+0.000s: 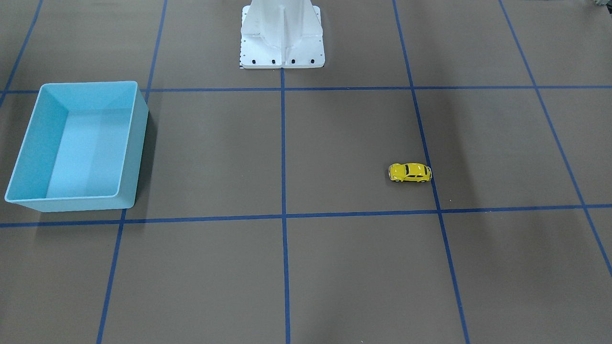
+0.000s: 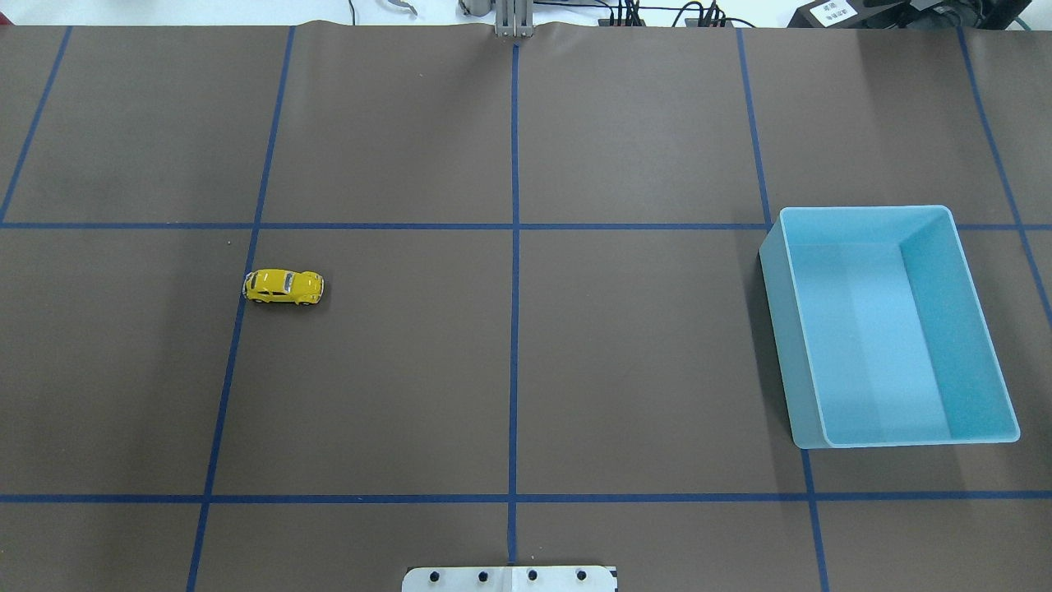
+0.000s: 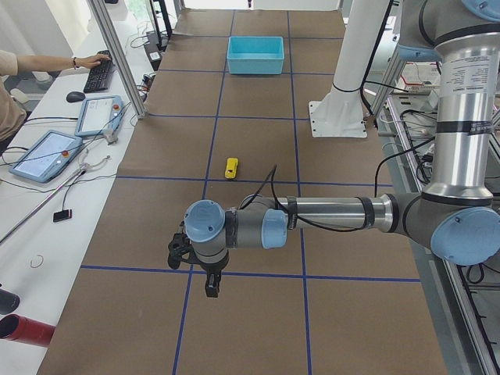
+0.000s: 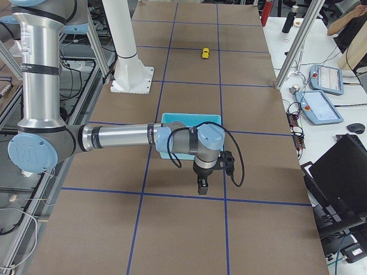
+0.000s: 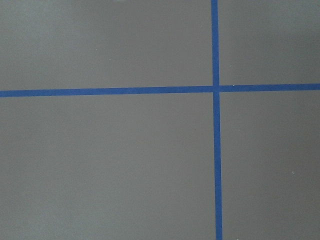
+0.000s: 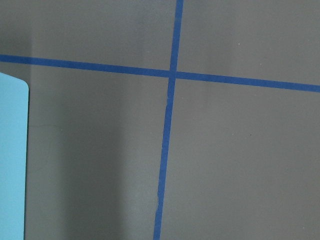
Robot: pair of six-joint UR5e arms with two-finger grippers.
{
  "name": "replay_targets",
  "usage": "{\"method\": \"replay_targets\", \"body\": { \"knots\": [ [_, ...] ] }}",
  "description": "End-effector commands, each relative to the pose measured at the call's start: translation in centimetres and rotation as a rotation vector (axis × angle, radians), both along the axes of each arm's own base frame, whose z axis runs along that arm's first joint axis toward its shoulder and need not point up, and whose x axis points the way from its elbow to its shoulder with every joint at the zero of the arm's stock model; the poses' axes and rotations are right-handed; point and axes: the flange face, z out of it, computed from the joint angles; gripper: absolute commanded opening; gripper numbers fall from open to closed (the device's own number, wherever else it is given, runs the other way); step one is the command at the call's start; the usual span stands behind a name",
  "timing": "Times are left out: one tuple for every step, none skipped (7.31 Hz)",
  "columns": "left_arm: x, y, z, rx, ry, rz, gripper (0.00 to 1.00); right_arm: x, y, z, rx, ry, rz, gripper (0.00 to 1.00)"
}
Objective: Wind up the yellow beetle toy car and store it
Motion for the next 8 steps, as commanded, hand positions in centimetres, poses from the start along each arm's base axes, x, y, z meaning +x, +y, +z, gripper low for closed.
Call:
{"method": "replay_targets", "body": {
  "knots": [
    [2.5, -1.2, -2.9, 0.064, 0.001, 0.05, 1.0, 0.0, 0.0, 0.0, -0.001, 0.0, 0.0, 1.0],
    [5.5, -1.9, -5.3, 0.131, 0.001, 0.111, 1.0, 0.0, 0.0, 0.0, 0.0, 0.0, 0.0, 1.0],
    [9.4, -2.2, -7.8, 0.213, 0.007, 0.186, 1.0, 0.0, -0.2, -0.2, 0.003, 0.0, 0.0, 1.0],
    [12.6, -2.3, -9.4, 0.267, 0.018, 0.249, 1.0, 0.0, -0.2, -0.2, 0.006, 0.0, -0.001, 1.0],
    [16.9, -2.9, -12.2, 0.349, 0.037, 0.327, 1.0, 0.1, -0.2, -0.2, 0.006, 0.0, 0.002, 1.0],
    [20.8, -2.7, -15.3, 0.438, 0.063, 0.397, 1.0, 0.3, -0.1, -0.2, 0.006, 0.0, 0.005, 1.0],
    [24.7, -2.5, -18.4, 0.528, 0.094, 0.462, 1.0, 0.4, -0.1, -0.2, 0.006, 0.0, 0.007, 1.0],
    [28.7, -2.5, -21.2, 0.593, 0.126, 0.526, 1.0, 0.4, -0.2, -0.2, 0.006, 0.0, 0.007, 1.0]
  ]
}}
